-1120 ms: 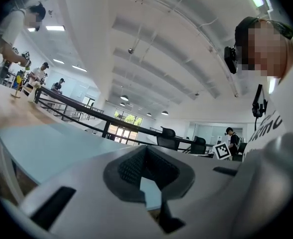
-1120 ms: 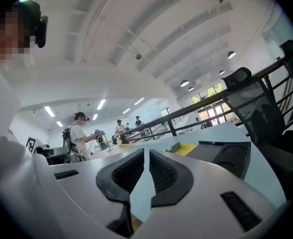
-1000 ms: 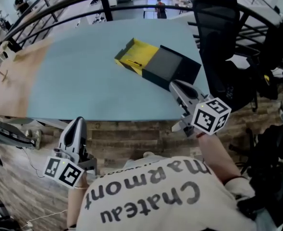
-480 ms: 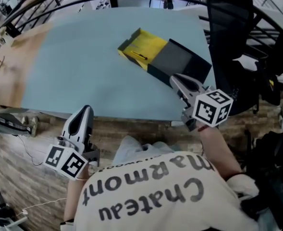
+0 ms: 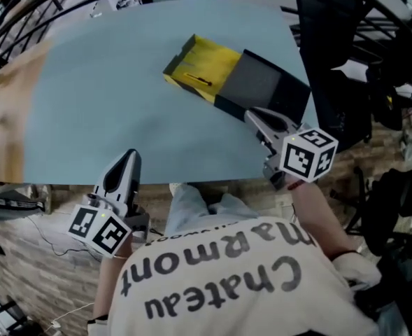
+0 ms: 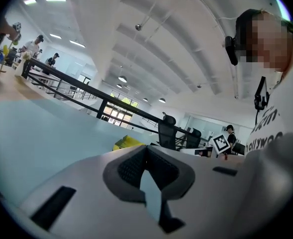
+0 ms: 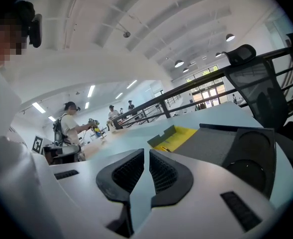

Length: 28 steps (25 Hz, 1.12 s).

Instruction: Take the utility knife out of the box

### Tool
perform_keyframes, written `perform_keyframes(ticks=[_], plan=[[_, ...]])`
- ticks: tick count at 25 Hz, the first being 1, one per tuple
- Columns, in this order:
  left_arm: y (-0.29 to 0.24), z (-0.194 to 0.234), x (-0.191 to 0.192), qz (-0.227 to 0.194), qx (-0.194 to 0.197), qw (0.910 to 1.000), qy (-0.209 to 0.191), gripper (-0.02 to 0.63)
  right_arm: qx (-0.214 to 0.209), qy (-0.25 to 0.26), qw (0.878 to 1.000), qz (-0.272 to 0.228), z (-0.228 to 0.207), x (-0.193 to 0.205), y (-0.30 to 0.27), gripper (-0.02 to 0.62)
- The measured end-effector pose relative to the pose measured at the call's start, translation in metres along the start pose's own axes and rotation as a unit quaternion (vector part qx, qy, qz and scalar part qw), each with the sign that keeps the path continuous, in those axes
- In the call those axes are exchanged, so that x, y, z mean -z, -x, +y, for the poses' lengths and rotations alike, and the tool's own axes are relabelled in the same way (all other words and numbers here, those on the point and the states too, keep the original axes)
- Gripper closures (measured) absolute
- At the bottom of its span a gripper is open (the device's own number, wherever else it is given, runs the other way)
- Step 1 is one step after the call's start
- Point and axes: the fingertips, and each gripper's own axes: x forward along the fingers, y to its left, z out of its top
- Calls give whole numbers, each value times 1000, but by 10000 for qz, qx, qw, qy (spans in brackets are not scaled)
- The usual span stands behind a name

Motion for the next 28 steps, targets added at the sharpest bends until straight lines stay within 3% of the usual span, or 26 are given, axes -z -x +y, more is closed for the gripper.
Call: perform_keyframes(ticks=[7, 14, 19, 24, 28], plan=[[-56, 39, -36, 408, 601, 9973, -77, 603, 430, -145, 9989, -76, -3, -19, -38, 540], [-95, 62, -43, 878, 1107, 9899, -92, 603, 507, -4, 9985, -195, 4, -37, -63, 540], [-115, 84, -37, 1290, 1405, 9816, -46, 603, 636, 467, 9969, 48, 14, -48, -83, 540], [-137, 101, -33, 1341, 1711, 9760, -140, 603, 905, 670, 9931, 320, 7, -46, -95, 540], [-147, 113, -28, 1467, 1713, 9741, -190, 603, 1015, 1014, 9863, 812, -1, -46, -108, 540]])
